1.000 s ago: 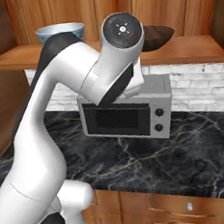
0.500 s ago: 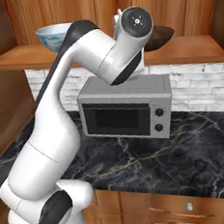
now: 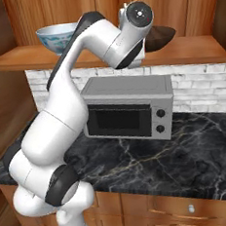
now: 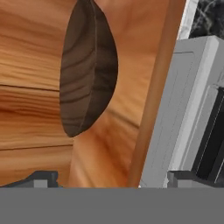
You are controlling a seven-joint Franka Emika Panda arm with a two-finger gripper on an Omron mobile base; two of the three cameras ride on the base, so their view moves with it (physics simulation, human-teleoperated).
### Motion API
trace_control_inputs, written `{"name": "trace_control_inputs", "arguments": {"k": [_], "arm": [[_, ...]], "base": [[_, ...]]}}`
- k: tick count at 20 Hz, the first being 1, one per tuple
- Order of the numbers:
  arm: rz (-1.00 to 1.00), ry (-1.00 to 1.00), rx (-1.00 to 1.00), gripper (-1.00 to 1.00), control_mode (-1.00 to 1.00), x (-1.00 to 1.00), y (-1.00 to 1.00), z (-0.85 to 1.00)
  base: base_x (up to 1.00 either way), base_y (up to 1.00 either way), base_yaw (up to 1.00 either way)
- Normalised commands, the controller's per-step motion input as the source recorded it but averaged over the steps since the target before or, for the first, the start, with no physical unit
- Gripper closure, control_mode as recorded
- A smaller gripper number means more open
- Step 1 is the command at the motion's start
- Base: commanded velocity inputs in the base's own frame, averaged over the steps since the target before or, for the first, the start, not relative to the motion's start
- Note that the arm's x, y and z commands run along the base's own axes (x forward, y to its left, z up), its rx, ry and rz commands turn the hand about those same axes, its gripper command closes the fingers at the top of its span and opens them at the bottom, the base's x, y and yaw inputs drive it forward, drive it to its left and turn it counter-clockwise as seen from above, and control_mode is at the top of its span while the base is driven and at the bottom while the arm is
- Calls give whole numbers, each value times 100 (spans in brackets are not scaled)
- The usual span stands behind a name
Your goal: Pick up the bowls from the cabinet and place each bowl in front of a stool on the dining counter.
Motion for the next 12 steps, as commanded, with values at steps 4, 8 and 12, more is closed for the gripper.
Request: {"name": "trace_control_inputs", "arguments": {"k": [4,8,12], "arm": [[-1,0,0,-100,-100,42,-9,0],[0,0,0,-100,-100,49,-8,-1],[0,0,0,-100,-100,45,-4,-24]], "base": [[0,0,0],[0,0,0],[0,0,0]]}}
